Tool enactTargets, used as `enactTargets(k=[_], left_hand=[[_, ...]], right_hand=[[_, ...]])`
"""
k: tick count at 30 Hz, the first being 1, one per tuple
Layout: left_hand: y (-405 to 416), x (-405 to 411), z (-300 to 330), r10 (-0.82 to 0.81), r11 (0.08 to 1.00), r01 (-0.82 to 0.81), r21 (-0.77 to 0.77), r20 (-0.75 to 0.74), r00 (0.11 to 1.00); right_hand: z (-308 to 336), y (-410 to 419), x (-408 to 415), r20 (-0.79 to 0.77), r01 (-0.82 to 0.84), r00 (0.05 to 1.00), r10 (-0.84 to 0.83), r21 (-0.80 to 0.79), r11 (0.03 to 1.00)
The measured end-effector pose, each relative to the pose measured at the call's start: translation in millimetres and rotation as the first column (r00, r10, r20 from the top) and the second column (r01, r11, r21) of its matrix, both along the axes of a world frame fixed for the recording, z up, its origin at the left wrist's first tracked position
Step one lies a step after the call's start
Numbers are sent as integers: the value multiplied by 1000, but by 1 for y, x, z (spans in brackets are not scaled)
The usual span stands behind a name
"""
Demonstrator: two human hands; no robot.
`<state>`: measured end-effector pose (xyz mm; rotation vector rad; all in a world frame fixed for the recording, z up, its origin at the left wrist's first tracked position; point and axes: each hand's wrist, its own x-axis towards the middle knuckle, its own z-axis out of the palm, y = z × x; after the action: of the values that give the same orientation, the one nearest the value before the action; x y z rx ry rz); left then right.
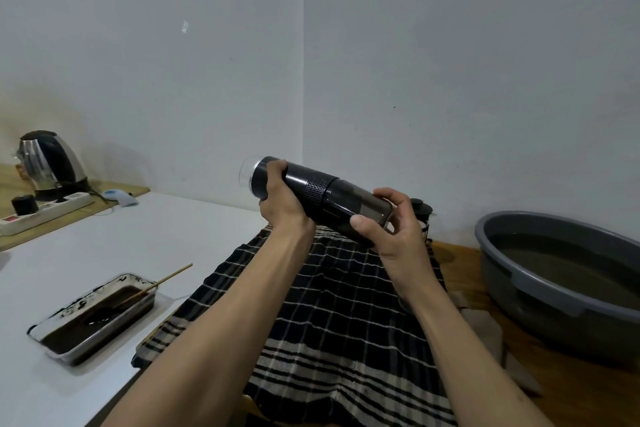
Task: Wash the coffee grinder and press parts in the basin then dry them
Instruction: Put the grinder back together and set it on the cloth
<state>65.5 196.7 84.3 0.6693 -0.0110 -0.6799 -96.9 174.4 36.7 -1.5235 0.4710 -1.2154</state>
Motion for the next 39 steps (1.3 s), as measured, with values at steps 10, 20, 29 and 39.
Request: enactTargets(k=[10,20,29,39], left_hand=[[1,-4,-3,20,990,16,-138,255,967],[-2,-5,1,28,989,10,-150,247,969],[-5,-3,-3,19,994,6,-109,228,974],[-10,2,-13,-53,972,120,-201,310,949]], right_hand=[[12,10,2,181,-101,983,41,334,937],[19,19,5,243,-223,964,103,537,813],[15,25,10,179,40,976,-127,422,906],[18,25,3,209,-162,977,31,643,749]])
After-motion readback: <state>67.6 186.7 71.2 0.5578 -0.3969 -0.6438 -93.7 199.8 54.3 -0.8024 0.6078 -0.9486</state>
